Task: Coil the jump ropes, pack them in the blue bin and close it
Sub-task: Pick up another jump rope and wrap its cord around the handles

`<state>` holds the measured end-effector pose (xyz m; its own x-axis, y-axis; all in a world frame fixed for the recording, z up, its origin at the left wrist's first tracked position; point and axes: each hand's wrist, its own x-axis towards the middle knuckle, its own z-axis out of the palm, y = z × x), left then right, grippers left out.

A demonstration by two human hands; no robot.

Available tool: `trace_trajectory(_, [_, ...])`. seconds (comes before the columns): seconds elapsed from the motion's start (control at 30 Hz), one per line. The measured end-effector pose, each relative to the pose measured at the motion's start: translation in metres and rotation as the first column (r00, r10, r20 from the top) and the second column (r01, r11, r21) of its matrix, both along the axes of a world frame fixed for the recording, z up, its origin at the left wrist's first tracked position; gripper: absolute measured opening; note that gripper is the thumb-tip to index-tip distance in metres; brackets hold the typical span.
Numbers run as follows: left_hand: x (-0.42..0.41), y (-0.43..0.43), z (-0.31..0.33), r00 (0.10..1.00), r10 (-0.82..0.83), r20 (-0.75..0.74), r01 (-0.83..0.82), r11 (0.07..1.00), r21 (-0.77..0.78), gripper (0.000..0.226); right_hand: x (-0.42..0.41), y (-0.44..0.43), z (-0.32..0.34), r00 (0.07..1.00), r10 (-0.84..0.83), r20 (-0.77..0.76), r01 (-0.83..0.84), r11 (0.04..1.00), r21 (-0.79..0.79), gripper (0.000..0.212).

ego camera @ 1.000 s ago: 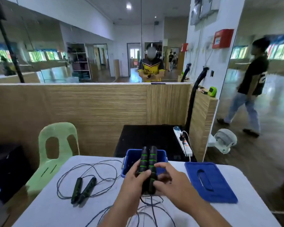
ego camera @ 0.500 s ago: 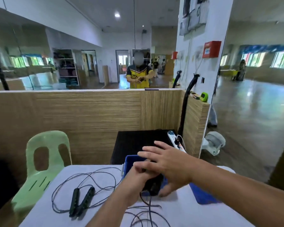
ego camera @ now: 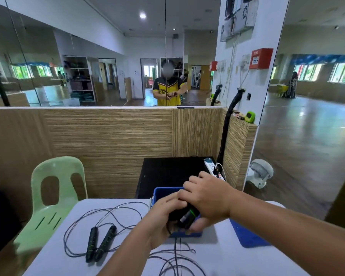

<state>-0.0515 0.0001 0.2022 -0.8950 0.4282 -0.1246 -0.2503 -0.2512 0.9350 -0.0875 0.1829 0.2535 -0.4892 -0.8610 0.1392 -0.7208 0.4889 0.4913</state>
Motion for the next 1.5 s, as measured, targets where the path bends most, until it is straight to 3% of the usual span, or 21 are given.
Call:
trace_trajectory(0.1, [0.007, -0.001, -0.009, 0.998, 0.003, 0.069, 0.001, 0.999, -0.048, 0.043, -0.005, 0.008, -0.001, 0.994, -0.107, 0.03, 0.107, 0.994, -0.001, 0.085])
trace_trajectory(0.23, [0.015, 0.002, -0.019, 0.998, 0.065, 0.02, -0.061, 0.988, -0.141, 0.036, -0.006, 0.012, -0.007, 0.981, -0.168, 0.095, 0.167, 0.986, 0.013, 0.091])
trace_trajectory(0.57, [0.026, 0.012, -0.016, 0.966, 0.207, 0.151, -0.181, 0.969, -0.169, 0.044, -0.001, 0.01, -0.021, 0.966, -0.189, 0.175, 0.192, 0.981, 0.001, 0.086])
trace_trajectory(0.73, [0.028, 0.016, -0.016, 0.965, 0.231, 0.124, -0.207, 0.962, -0.178, 0.039, 0.002, 0.011, -0.029, 0.954, -0.196, 0.227, 0.208, 0.978, -0.028, 0.074])
trace_trajectory(0.87, [0.025, 0.015, -0.022, 0.974, 0.212, 0.081, -0.189, 0.956, -0.224, 0.045, 0.004, 0.015, -0.032, 0.95, -0.186, 0.252, 0.207, 0.976, -0.06, 0.07])
trace_trajectory(1.2, [0.021, 0.007, -0.026, 0.989, 0.139, 0.042, -0.132, 0.982, -0.136, 0.037, 0.005, 0.012, -0.025, 0.954, -0.183, 0.236, 0.215, 0.97, -0.117, 0.064])
trace_trajectory(1.5, [0.023, -0.023, -0.038, 0.997, 0.066, 0.027, -0.057, 0.963, -0.264, 0.025, -0.003, 0.04, -0.026, 0.95, -0.248, 0.191, 0.269, 0.959, -0.09, 0.065])
